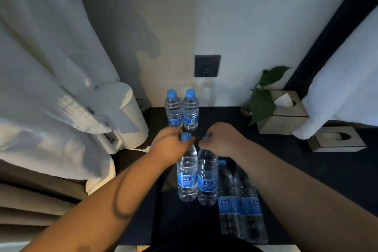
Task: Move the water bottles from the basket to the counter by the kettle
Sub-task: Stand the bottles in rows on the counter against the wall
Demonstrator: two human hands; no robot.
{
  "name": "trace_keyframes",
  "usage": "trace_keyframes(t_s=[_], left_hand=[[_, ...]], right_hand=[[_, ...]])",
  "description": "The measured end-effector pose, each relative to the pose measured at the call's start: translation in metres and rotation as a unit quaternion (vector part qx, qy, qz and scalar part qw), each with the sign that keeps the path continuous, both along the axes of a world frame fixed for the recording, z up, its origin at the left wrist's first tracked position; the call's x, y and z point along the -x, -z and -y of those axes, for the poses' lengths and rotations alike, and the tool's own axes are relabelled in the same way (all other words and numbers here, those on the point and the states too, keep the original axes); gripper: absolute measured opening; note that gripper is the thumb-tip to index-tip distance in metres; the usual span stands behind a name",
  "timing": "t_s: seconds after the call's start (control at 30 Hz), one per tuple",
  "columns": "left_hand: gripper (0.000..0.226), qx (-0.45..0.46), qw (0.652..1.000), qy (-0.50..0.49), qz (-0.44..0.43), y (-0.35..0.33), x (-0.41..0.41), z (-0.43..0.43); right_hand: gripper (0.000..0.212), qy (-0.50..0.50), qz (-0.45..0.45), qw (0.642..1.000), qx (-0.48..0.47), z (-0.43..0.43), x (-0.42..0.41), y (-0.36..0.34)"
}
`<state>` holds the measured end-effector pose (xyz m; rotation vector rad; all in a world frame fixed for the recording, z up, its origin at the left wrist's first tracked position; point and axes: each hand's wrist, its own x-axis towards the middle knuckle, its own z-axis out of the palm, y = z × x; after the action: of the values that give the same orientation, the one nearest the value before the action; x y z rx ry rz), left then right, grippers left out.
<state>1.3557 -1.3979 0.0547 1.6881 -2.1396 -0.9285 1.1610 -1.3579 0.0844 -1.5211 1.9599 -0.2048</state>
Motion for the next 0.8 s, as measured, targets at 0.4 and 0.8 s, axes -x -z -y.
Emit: trace_keyframes(t_s=[0.4,0.8], left_hand=[[0.031,0.093,0.995,-0.011,-0.032,-0.035,0.002,0.02],[0.024,0.137,0.99,-0.023,0.011,-0.035,-0.009,0.057]], right_hand=[[0.025,0.026,-0.004,0.992,0.123,0.027,0.022,-0.044],[0.012,0.067,-0.009,0.981,0.179,0.075,0.033,-0.03]])
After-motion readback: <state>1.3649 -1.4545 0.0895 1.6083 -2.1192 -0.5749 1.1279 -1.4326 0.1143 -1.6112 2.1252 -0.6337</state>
